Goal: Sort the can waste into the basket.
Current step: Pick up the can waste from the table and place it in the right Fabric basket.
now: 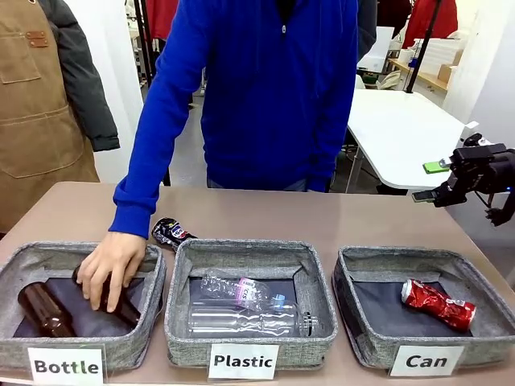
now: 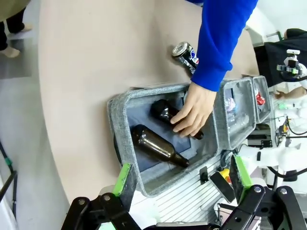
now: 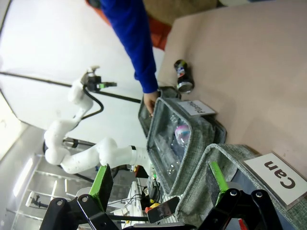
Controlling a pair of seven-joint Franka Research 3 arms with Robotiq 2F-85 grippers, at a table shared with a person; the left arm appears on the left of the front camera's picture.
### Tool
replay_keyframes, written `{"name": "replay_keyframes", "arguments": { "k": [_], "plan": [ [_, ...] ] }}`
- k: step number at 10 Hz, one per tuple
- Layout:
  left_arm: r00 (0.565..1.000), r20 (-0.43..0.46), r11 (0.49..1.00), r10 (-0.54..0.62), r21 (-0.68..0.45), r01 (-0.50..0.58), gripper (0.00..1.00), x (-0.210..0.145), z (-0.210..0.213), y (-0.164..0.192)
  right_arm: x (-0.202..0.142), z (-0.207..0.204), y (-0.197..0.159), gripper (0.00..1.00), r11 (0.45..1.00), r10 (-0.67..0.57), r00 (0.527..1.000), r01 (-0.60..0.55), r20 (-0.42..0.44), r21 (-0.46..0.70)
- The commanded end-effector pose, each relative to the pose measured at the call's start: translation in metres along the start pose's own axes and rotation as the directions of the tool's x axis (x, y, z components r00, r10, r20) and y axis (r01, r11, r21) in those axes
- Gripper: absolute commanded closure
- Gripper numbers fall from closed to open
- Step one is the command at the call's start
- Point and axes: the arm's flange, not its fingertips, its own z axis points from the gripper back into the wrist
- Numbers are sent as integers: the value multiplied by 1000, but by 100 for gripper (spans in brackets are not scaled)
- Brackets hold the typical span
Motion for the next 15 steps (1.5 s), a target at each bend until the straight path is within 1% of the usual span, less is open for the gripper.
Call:
{"name": "replay_keyframes", "arguments": {
  "k": [1, 3, 5, 6, 7, 8, 9, 10, 11, 12, 14, 15],
  "plan": [
    [1000, 5, 1000, -26, -5, 26, 0, 3, 4, -5, -2, 1, 4, 0, 1000, 3, 1000, -3, -8, -4],
    [1000, -7, 1000, -16, 26, 17, 0, 8, -9, -11, -2, 1, 4, 0, 1000, 3, 1000, -3, -8, -4],
    [1000, -16, 995, -18, 97, 19, 0, 12, -26, -30, -2, 1, 4, 0, 1000, 3, 1000, -3, -8, -4],
    [999, -1, 988, -35, 150, 35, 0, 14, -38, -45, -2, 1, 4, 0, 1000, 3, 1000, -3, -8, -4],
    [996, -30, 968, -82, 234, 87, 0, 18, -62, -68, -2, 1, 4, 0, 1000, 3, 1000, -3, -8, -4],
    [987, -80, 945, -139, 286, 157, 0, 22, -87, -95, -2, 1, 4, 0, 1000, 3, 1000, -3, -8, -4],
    [973, -126, 913, -194, 341, 226, 0, 25, -114, -124, -2, 1, 4, 0, 1000, 3, 1000, -3, -8, -4],
    [947, -191, 878, -258, 362, 312, 0, 25, -143, -151, -2, 1, 4, 0, 1000, 3, 1000, -3, -8, -4],
    [917, -250, 828, -312, 401, 391, 0, 24, -176, -180, -2, 1, 4, 0, 1000, 3, 1000, -3, -8, -4],
    [889, -303, 791, -343, 417, 447, 0, 22, -205, -201, -2, 1, 4, 0, 1000, 3, 1000, -3, -8, -4],
    [868, -332, 714, -370, 496, 494, 0, 20, -264, -234, -2, 1, 4, 0, 1000, 3, 1000, -3, -8, -4],
    [843, -364, 678, -396, 503, 536, 0, 22, -294, -242, -2, 1, 4, 0, 1000, 3, 1000, -3, -8, -4]
  ]
}}
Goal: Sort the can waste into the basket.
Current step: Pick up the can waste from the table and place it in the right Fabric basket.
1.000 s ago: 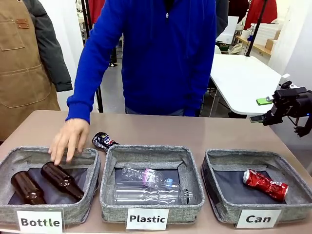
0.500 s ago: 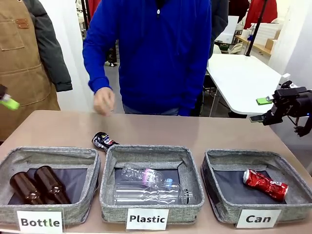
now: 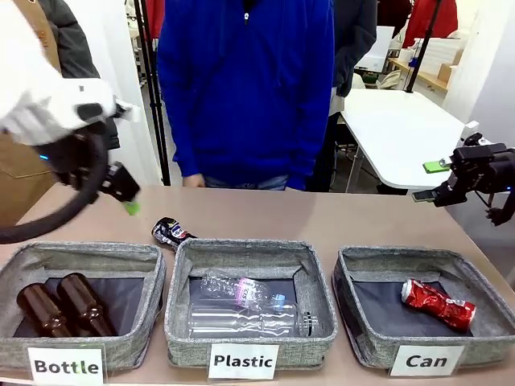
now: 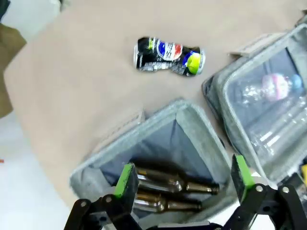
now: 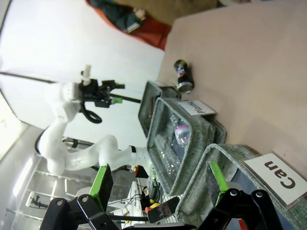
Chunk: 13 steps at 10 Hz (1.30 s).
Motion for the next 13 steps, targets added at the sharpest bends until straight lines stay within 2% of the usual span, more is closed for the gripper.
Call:
{"name": "replay_keyframes", "arguments": {
  "k": [1, 3, 5, 6, 7, 12, 13],
  "plan": [
    [991, -50, 992, -124, 18, 125, 0, 35, -42, -11, -2, 1, 4, 0, 1000, 3, 1000, -3, -8, -4],
    [999, -37, 999, -19, 36, 20, 0, 60, -84, -18, -2, 1, 4, 0, 1000, 3, 1000, -3, -8, -4],
    [998, 55, 996, 16, 83, -21, 0, 87, -108, -12, -2, 1, 4, 0, 1000, 3, 1000, -3, -8, -4],
    [986, 78, 985, 146, 77, -152, 0, 99, -107, -2, -2, 1, 4, 0, 1000, 3, 1000, -3, -8, -4],
    [1000, 8, 999, -25, 27, 25, 0, 69, -106, -14, -2, 1, 4, 0, 1000, 3, 1000, -3, -8, -4],
    [1000, 12, 1000, -4, 30, 4, 0, 76, -112, -20, -2, 1, 4, 0, 1000, 3, 1000, -3, -8, -4],
    [981, -27, 981, -195, -7, 194, 0, 97, -113, -13, -2, 1, 4, 0, 1000, 3, 1000, -3, -8, -4]
  ]
}}
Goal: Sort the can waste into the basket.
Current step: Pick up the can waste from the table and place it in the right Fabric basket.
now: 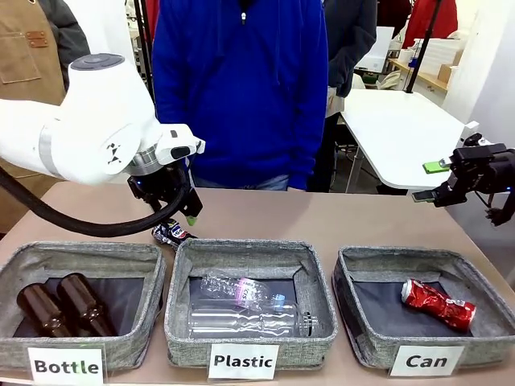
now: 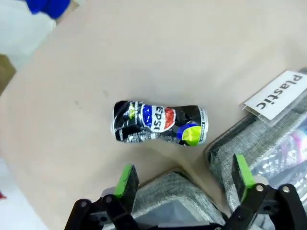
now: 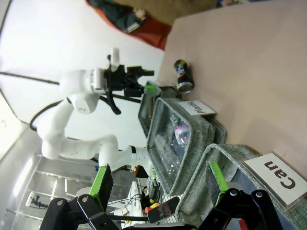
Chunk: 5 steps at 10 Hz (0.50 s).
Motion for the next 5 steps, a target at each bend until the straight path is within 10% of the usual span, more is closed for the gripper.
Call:
{"name": "replay_keyframes", "arguments": {
  "k": [1, 4, 5],
  "plan": [
    [932, -23, 933, -361, 0, 361, 0, 34, 0, 21, -2, 1, 4, 0, 1000, 3, 1000, -3, -8, -4],
    [675, 10, 675, -738, 35, 737, 0, 50, 8, 56, -2, 1, 4, 0, 1000, 3, 1000, -3, -8, -4],
    [427, -25, 428, -904, -1, 904, 0, 50, -1, 62, -2, 1, 4, 0, 1000, 3, 1000, -3, -8, -4]
  ]
}}
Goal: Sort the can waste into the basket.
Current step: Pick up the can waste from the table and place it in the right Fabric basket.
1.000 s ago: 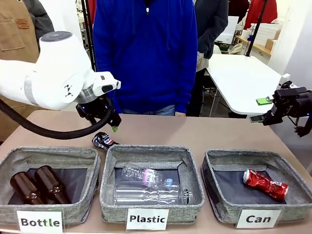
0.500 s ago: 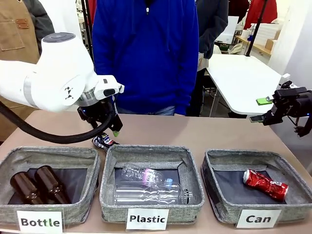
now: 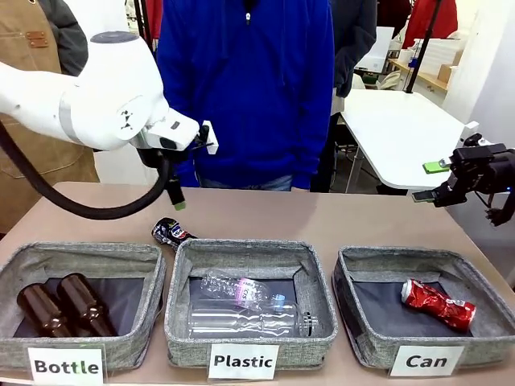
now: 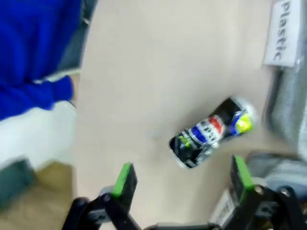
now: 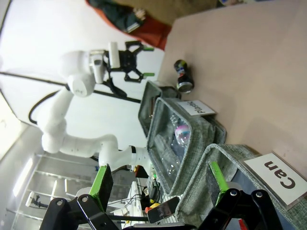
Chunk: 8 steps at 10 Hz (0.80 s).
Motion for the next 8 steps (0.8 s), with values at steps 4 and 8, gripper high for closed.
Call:
{"name": "replay_keyframes", "arguments": {
  "k": [4, 8],
  "plan": [
    [526, 77, 524, -847, -54, 850, 0, 2, -39, 0, -2, 1, 4, 0, 1000, 3, 1000, -3, -8, -4],
    [669, 41, 665, -742, -76, 743, 0, 12, -50, -13, -2, 1, 4, 0, 1000, 3, 1000, -3, -8, -4]
  ]
}}
